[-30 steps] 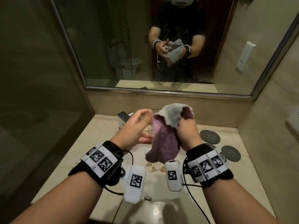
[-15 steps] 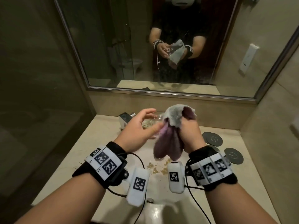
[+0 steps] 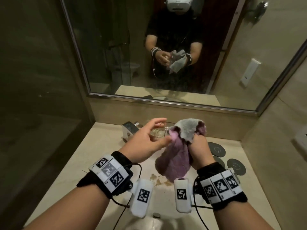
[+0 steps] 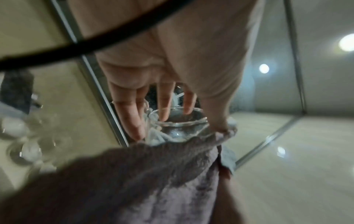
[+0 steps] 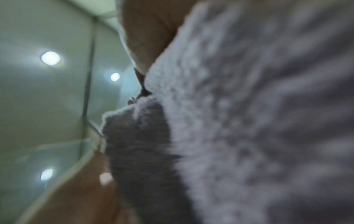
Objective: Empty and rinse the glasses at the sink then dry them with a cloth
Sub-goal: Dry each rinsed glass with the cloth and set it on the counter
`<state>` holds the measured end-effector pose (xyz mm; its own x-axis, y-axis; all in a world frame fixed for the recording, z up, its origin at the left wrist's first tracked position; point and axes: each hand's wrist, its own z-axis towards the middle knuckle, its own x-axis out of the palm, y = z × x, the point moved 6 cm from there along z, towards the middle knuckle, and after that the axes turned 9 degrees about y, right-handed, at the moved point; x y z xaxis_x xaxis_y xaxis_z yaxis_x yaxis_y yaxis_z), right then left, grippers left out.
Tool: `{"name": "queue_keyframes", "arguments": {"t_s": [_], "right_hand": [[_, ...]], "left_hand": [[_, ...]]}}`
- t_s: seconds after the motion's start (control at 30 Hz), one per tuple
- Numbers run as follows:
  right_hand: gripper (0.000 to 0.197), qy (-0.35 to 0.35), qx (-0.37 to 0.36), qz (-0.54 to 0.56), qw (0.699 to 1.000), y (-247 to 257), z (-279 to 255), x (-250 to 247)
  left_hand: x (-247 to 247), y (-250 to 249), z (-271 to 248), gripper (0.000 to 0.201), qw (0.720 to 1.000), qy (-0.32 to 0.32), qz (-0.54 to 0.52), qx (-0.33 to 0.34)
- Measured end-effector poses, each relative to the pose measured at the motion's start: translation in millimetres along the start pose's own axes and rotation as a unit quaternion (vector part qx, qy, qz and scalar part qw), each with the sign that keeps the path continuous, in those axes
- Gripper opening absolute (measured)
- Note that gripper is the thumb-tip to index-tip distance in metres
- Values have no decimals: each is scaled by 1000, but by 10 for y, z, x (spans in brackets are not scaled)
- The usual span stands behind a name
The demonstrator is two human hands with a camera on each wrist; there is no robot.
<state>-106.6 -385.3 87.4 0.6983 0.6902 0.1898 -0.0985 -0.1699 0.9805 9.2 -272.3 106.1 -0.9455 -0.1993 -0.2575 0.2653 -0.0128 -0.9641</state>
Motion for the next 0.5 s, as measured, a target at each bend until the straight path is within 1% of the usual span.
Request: {"name": "queue_keyframes", "arguments": {"t_s": [0.03, 0.07, 0.1, 0.13, 0.17, 0.2, 0.23, 0.27, 0.3, 0.33, 0.37, 0.4, 0.43, 0.47, 0.5], "right_hand": [[15, -22, -50, -34, 998, 74, -40, -5], [18, -36, -97, -60, 993, 170, -111, 28], [23, -40, -131, -79, 987, 224, -141, 64], [25, -38, -148, -96, 984, 242, -159, 93], [26, -46, -128, -96, 986, 227, -148, 99], [26, -52, -92, -81, 991, 203, -124, 92], [26, -54, -42, -66, 995, 138, -73, 62], [24, -43, -3, -46, 998, 93, -43, 56], [22, -40, 18, -43, 998, 55, -24, 43], [20, -49, 21, -47, 997, 39, -21, 29], [20, -68, 1, -61, 996, 56, -30, 14], [22, -86, -38, -76, 993, 94, -50, 15], [26, -95, -76, -91, 988, 138, -84, 42], [31, -99, -99, -109, 984, 153, -101, 68], [32, -101, -102, -117, 983, 159, -110, 107]], "left_hand": [[1, 31, 15, 71, 997, -12, -72, -29], [8, 101, 42, 74, 988, -21, -137, -63], [13, 143, 63, 72, 981, -30, -172, -86], [13, 160, 72, 68, 981, -29, -168, -91], [7, 153, 72, 63, 987, -21, -139, -80], [-13, 142, 67, 57, 995, -12, -87, -55], [-30, 111, 60, 51, 999, 3, -23, -24], [-46, 86, 57, 49, 1000, 13, 27, 3], [-55, 93, 59, 51, 999, 19, 42, 16], [-52, 88, 59, 54, 1000, 20, 14, 15], [-54, 93, 64, 60, 999, 11, -50, -4], [-47, 124, 78, 67, 991, 3, -125, -36], [-39, 158, 89, 72, 983, -6, -173, -69], [-48, 176, 91, 74, 980, -15, -177, -91], [-63, 170, 69, 74, 983, -17, -155, -96]]}}
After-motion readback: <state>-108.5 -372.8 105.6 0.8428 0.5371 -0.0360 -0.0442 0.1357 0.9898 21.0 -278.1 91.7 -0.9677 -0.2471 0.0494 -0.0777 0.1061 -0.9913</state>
